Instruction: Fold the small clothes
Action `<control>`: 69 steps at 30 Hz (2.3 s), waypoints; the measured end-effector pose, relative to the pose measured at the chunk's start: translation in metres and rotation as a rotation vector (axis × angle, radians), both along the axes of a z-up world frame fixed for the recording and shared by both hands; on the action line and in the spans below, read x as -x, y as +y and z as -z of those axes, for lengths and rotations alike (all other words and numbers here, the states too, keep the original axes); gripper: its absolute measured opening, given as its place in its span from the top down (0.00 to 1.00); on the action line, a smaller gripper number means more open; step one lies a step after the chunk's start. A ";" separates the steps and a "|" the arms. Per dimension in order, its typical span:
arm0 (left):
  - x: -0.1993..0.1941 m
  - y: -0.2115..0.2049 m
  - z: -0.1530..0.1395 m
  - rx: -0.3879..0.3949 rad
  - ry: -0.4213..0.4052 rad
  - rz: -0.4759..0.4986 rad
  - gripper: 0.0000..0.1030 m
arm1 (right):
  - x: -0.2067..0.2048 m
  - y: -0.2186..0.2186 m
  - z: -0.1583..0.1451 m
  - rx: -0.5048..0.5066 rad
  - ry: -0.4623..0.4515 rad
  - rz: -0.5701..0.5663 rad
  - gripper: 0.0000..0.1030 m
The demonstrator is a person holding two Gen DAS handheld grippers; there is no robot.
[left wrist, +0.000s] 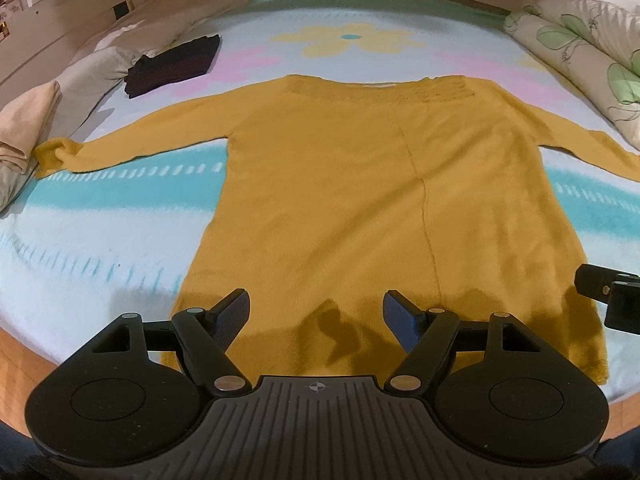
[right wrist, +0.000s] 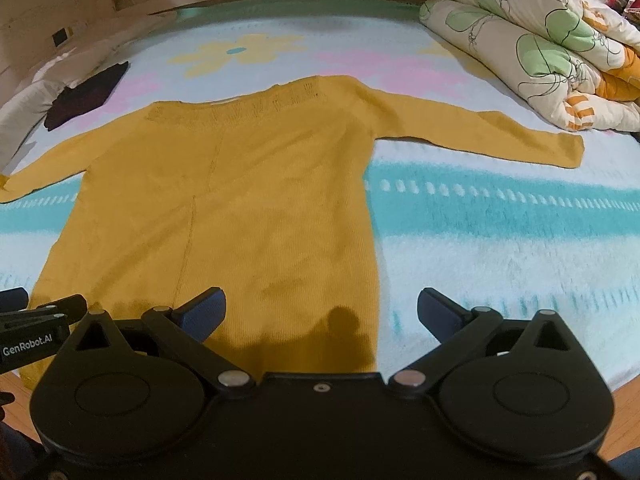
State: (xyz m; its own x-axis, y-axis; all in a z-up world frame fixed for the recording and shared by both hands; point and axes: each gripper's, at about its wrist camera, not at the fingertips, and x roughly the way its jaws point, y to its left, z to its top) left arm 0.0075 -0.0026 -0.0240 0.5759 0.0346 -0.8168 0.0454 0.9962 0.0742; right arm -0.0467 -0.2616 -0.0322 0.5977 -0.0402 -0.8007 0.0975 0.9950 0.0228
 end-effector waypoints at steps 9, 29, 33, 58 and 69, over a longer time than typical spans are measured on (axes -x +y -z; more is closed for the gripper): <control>-0.001 0.000 0.003 -0.008 0.014 -0.008 0.29 | 0.000 -0.001 0.002 -0.001 0.015 0.002 0.01; -0.003 0.001 0.006 -0.005 0.031 -0.007 0.29 | -0.002 0.003 0.005 -0.006 0.032 -0.010 0.01; -0.003 0.001 0.005 -0.003 0.033 -0.007 0.29 | -0.002 0.004 0.004 -0.008 0.031 -0.012 0.01; -0.002 0.000 0.003 -0.008 0.037 -0.017 0.29 | -0.001 0.005 0.003 -0.009 0.030 -0.019 0.01; -0.001 0.005 -0.003 0.010 0.001 -0.036 0.29 | -0.001 0.006 -0.001 -0.026 0.013 -0.033 0.01</control>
